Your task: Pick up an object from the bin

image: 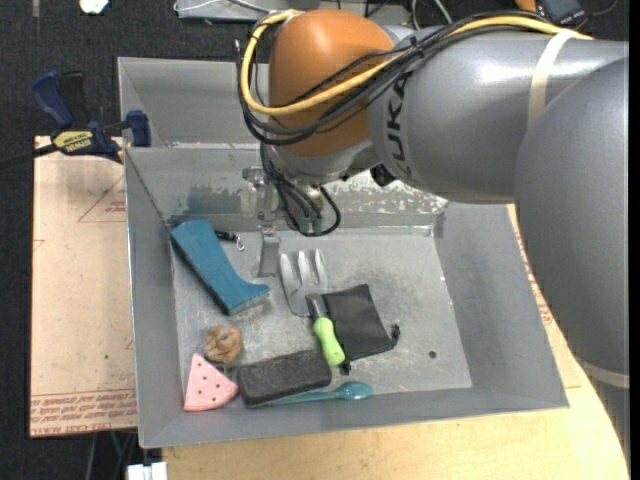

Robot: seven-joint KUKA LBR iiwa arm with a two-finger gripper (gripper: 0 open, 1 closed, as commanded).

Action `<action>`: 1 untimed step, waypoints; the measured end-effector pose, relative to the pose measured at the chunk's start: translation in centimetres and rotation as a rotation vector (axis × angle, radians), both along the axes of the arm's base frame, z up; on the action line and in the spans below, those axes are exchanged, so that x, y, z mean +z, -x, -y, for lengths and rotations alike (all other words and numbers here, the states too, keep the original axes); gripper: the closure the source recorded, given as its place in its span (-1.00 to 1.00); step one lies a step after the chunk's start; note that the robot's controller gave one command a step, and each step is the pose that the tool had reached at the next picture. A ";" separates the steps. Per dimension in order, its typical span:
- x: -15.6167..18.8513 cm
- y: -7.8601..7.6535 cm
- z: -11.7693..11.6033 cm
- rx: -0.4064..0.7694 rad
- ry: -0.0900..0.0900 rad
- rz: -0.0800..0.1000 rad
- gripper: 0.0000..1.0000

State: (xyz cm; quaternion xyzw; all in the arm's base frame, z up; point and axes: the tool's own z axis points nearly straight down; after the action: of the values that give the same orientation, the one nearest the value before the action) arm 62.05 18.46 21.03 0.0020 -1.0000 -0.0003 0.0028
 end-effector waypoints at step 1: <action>0.5 -0.1 0.1 -0.003 -0.001 0.007 -1.00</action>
Offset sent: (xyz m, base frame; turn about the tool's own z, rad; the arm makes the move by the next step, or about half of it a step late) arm -0.0241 -0.0886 0.0177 -0.2272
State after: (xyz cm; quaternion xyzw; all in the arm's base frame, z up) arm 62.18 18.36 21.57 0.0003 -1.0000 -0.0009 -0.0008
